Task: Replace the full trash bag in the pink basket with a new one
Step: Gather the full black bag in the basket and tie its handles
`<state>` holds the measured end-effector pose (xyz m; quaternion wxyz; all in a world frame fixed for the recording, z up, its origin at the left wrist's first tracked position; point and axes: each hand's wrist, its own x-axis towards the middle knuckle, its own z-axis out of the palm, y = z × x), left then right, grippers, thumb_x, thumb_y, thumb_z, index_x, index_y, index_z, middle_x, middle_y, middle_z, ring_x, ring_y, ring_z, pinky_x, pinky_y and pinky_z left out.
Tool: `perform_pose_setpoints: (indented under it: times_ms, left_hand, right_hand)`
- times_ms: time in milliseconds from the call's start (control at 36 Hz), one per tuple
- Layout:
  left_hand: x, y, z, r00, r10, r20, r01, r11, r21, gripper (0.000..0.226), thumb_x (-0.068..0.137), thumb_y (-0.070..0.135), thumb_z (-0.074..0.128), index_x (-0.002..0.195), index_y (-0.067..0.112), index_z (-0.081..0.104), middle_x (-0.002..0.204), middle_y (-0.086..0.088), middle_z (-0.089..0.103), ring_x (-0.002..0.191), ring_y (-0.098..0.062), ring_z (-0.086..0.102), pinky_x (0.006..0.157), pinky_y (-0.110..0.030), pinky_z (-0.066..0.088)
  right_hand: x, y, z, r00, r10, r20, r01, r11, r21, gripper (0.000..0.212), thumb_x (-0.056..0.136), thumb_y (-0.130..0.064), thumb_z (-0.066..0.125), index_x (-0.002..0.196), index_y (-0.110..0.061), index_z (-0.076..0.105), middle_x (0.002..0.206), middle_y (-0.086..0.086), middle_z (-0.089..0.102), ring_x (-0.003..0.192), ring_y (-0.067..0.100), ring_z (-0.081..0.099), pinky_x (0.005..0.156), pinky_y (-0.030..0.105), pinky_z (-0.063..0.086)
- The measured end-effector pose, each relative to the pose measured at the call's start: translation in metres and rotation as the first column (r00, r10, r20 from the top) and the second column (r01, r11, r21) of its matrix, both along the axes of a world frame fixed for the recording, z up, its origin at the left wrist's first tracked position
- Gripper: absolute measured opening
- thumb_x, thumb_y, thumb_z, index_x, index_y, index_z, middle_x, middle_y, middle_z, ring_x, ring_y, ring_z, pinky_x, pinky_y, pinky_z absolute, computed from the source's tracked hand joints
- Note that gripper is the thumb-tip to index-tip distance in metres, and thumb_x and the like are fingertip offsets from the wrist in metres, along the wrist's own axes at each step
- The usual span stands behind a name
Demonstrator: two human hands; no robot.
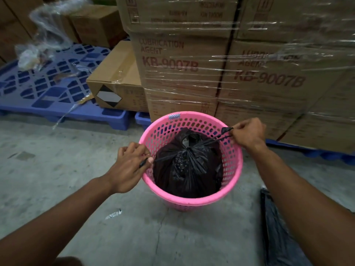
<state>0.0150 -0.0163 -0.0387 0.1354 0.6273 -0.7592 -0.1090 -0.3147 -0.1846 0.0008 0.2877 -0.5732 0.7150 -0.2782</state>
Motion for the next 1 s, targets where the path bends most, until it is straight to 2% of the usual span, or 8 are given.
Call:
perform_pose_setpoints:
  times_ms: [167,278,417,583,722,806,889,1000]
  left_hand:
    - [-0.016,-0.012,0.025,0.814,0.181,-0.552,-0.095,0.979,0.181,0.03,0.103,0.047,0.041,0.1,0.02,0.053,0.102,0.001,0.059,0.103,-0.019,0.059,0.094,-0.041,0.05]
    - [-0.034,-0.028,0.053,0.685,0.251,-0.683,-0.117,0.964,0.237,0.042,0.109,0.041,0.036,0.085,0.01,0.052,0.075,-0.004,0.054,0.07,-0.014,0.055,0.075,-0.033,0.046]
    - [-0.074,-0.055,0.073,0.505,0.256,-0.824,-0.05,0.962,0.268,0.045,0.111,0.03,0.035,0.079,0.01,0.06,0.075,-0.018,0.047,0.058,-0.017,0.045,0.058,-0.028,0.038]
    - [-0.104,-0.083,0.077,0.625,0.122,-0.771,-0.044,0.992,0.122,0.03,0.108,0.021,0.046,0.083,0.019,0.063,0.063,0.005,0.058,0.053,-0.011,0.044,0.055,-0.029,0.038]
    - [-0.104,-0.093,0.078,0.592,0.087,-0.801,-0.155,0.988,-0.007,0.008,0.096,0.009,0.063,0.099,0.016,0.065,0.086,0.002,0.069,0.077,-0.013,0.065,0.073,-0.032,0.053]
    - [-0.107,-0.095,0.088,0.57,0.05,-0.82,-0.175,0.983,-0.062,0.01,0.093,0.0,0.067,0.098,0.008,0.065,0.079,0.001,0.067,0.068,-0.005,0.063,0.068,-0.024,0.052]
    - [-0.111,-0.1,0.097,0.568,0.066,-0.82,-0.204,0.977,-0.063,0.012,0.088,0.007,0.073,0.092,0.015,0.065,0.069,-0.008,0.067,0.06,-0.015,0.061,0.063,-0.035,0.056]
    - [-0.109,-0.101,0.106,0.759,-0.013,-0.651,-0.142,0.972,-0.185,0.013,0.084,0.027,0.076,0.09,0.019,0.067,0.07,-0.004,0.07,0.063,-0.024,0.069,0.064,-0.043,0.06]
  right_hand:
    - [-0.001,0.008,-0.007,0.974,0.022,0.225,-0.008,0.998,-0.065,0.019,0.085,-0.006,0.071,0.071,-0.019,0.071,0.058,0.0,0.072,0.045,0.009,0.068,0.052,0.025,0.059]
    - [0.01,0.022,0.002,0.796,0.006,0.605,-0.039,0.998,0.042,0.015,0.094,-0.004,0.061,0.081,-0.01,0.064,0.064,0.005,0.073,0.041,0.009,0.062,0.037,0.019,0.039]
    - [0.037,0.034,0.016,0.564,0.02,0.826,-0.189,0.976,0.105,0.016,0.095,-0.011,0.053,0.083,-0.011,0.063,0.067,0.007,0.071,0.05,0.014,0.054,0.048,0.024,0.03]
    - [0.067,0.053,0.038,0.514,0.239,0.824,-0.388,0.921,-0.026,0.011,0.077,-0.008,0.061,0.08,-0.013,0.07,0.073,0.003,0.064,0.057,0.008,0.047,0.053,0.021,0.03]
    - [0.069,0.059,0.034,0.665,0.426,0.613,-0.336,0.904,-0.265,0.026,0.08,0.012,0.066,0.093,-0.01,0.068,0.083,0.001,0.068,0.067,0.003,0.058,0.066,0.016,0.047]
    - [0.073,0.06,0.026,0.741,0.486,0.463,-0.345,0.868,-0.357,0.033,0.071,0.004,0.074,0.088,-0.022,0.062,0.077,-0.006,0.065,0.064,0.005,0.055,0.066,0.018,0.046]
    - [0.08,0.061,0.022,0.765,0.482,0.427,-0.317,0.859,-0.401,0.034,0.07,0.0,0.079,0.088,-0.022,0.06,0.078,-0.006,0.065,0.064,0.009,0.055,0.064,0.023,0.047]
    - [0.088,0.059,0.025,0.785,0.43,0.446,-0.266,0.884,-0.385,0.022,0.081,-0.007,0.075,0.102,-0.007,0.07,0.086,0.006,0.076,0.068,0.01,0.06,0.065,0.037,0.054]
